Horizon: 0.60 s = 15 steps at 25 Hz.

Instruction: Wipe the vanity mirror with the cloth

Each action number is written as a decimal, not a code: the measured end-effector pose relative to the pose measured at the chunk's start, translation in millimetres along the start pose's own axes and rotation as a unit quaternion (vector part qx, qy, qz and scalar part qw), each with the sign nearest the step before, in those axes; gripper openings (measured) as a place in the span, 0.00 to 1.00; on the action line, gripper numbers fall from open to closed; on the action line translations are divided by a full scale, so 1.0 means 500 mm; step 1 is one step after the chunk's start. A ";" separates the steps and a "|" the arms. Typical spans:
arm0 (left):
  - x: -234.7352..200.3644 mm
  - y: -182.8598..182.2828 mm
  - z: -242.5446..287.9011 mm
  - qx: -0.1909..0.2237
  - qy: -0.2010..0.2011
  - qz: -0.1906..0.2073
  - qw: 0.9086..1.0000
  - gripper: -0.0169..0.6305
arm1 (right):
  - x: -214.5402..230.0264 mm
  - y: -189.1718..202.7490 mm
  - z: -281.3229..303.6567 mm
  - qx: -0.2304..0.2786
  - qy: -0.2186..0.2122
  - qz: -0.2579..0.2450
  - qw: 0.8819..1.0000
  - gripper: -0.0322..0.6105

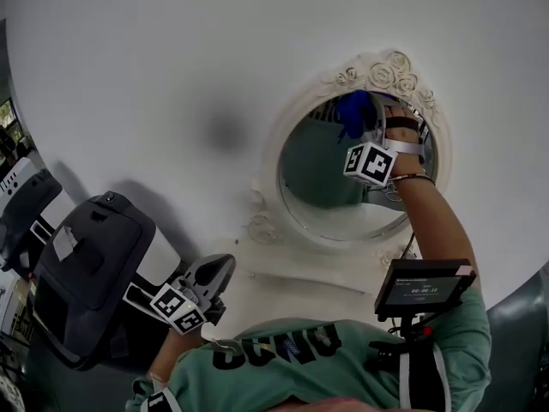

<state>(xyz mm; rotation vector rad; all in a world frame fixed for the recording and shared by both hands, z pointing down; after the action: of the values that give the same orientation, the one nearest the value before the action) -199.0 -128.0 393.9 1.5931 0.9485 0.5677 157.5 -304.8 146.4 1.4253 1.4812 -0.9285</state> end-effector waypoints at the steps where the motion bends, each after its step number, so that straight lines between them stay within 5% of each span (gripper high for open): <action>1: -0.002 0.000 0.000 0.000 -0.002 -0.001 1.000 0.04 | -0.002 0.000 0.002 0.000 0.002 -0.003 1.000 0.13; 9: -0.004 0.011 0.040 -0.014 0.015 -0.012 1.000 0.04 | -0.035 0.002 -0.006 0.017 0.005 -0.018 1.000 0.13; 15: -0.012 0.052 0.059 -0.063 0.010 -0.040 0.997 0.04 | -0.296 -0.003 -0.091 0.051 -0.059 -0.039 0.996 0.13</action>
<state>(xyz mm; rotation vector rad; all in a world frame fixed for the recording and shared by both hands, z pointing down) -172.1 -150.9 412.3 1.4343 0.9674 0.5773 149.4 -315.8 300.3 1.3687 1.4274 -1.1304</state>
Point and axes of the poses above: the fingertips, and each gripper's own axes: z forward along the fingers, x to its right, y out of its underside, the point moved 8 cm from there along -z, backward along the fingers, and after that the axes turned 3 degrees about -y, right-handed, at the moved point
